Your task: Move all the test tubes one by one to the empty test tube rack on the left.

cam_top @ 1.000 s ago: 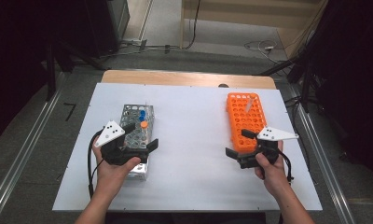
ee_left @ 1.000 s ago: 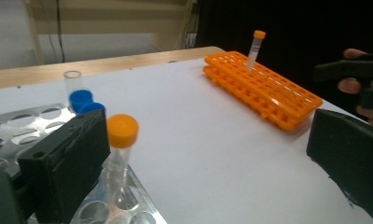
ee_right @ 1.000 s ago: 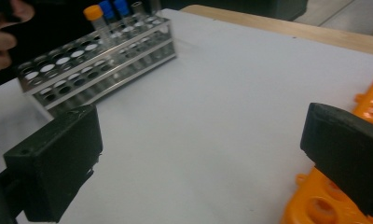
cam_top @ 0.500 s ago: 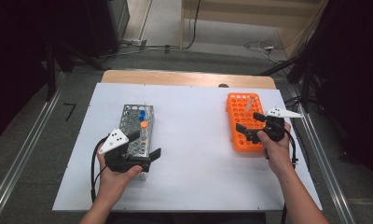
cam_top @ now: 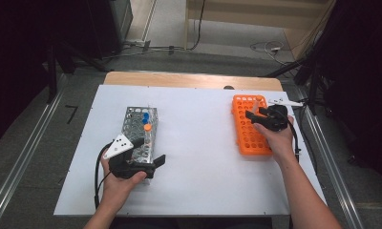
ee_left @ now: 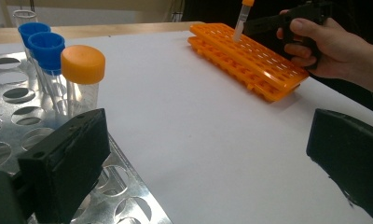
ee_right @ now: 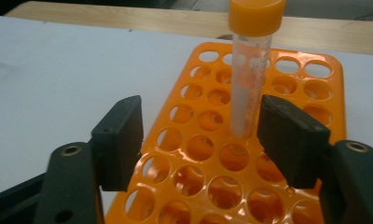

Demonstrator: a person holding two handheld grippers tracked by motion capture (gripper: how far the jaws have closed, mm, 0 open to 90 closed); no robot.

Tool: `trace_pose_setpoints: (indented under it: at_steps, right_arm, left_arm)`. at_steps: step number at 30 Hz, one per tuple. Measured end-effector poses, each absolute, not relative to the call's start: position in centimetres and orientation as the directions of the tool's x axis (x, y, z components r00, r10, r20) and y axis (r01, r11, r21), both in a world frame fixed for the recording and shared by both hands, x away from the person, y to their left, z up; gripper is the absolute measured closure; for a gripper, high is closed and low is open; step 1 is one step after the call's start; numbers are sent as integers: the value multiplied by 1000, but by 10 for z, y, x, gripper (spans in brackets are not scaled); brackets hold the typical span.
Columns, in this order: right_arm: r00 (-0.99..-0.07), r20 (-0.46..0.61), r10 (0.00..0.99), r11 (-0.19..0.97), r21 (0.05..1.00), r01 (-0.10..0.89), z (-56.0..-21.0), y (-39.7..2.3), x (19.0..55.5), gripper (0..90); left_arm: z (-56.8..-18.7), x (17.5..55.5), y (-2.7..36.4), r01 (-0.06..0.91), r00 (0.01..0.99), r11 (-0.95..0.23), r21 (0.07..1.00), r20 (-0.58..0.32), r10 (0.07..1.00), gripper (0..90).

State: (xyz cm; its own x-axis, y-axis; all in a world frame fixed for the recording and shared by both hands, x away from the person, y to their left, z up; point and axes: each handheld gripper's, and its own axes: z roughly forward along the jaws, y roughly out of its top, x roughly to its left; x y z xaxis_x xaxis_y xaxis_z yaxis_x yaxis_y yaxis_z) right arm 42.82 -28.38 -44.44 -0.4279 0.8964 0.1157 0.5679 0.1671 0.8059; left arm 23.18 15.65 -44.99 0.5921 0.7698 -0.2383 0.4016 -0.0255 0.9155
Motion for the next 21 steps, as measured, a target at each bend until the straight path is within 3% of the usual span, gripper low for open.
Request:
trace_pose_setpoints:
  at_steps: [11, 18, 21]
  right_arm:
    - [-347, 94, 933, 161, 753, 638, -451, -285, 453, 526]
    - [-338, 36, 941, 196, 754, 627, -454, -280, 455, 700]
    - [-338, 29, 941, 195, 768, 610, -454, -279, 454, 722]
  left_arm:
    - [-449, 229, 157, 394, 597, -26, 919, -234, 767, 0]
    - [-448, 229, 158, 393, 594, -24, 919, -233, 769, 0]
    - [-448, 229, 159, 392, 594, -21, 920, -235, 769, 0]
